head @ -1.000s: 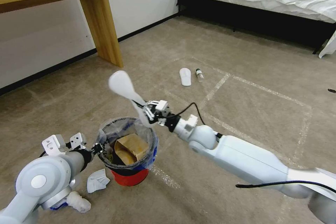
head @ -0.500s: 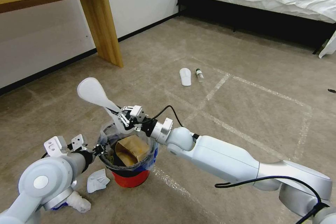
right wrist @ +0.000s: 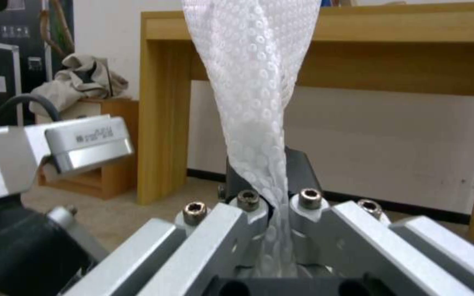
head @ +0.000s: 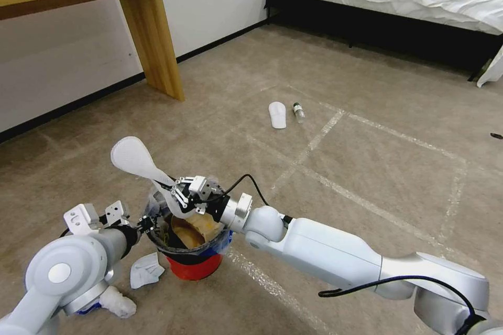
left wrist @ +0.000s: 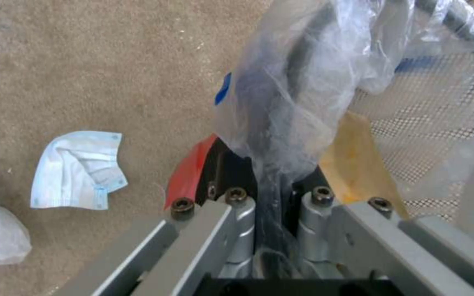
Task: Pick up the trash bin and place the garbage on the floor into it.
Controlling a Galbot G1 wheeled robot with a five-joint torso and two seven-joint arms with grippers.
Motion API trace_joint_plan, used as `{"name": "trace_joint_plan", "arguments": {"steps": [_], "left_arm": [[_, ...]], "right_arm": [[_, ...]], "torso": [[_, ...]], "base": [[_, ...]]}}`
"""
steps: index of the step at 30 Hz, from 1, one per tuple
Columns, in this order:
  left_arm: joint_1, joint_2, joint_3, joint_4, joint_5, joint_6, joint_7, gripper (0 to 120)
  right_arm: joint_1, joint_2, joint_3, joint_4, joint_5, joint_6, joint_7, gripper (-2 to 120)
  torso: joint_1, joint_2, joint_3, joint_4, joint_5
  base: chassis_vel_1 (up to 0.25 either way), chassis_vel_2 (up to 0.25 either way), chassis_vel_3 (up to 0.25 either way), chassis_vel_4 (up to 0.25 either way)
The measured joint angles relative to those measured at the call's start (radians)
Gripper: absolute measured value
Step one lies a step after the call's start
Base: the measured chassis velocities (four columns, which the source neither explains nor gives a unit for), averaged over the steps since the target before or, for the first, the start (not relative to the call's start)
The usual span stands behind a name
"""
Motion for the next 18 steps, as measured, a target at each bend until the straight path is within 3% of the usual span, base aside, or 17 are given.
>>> {"name": "trace_joint_plan", "arguments": {"steps": [18], "left_arm": [[0.009, -0.001, -0.004, -0.015, 0.0, -0.003, -0.007, 4]], "right_arm": [[-0.022, -0.013, -0.015, 0.006, -0.007, 0.0, -0.002, 0]], "torso": [[0.0, 0.0, 0.0, 0.0, 0.0]], "base": [[0.0, 0.0, 0.0, 0.0]]}}
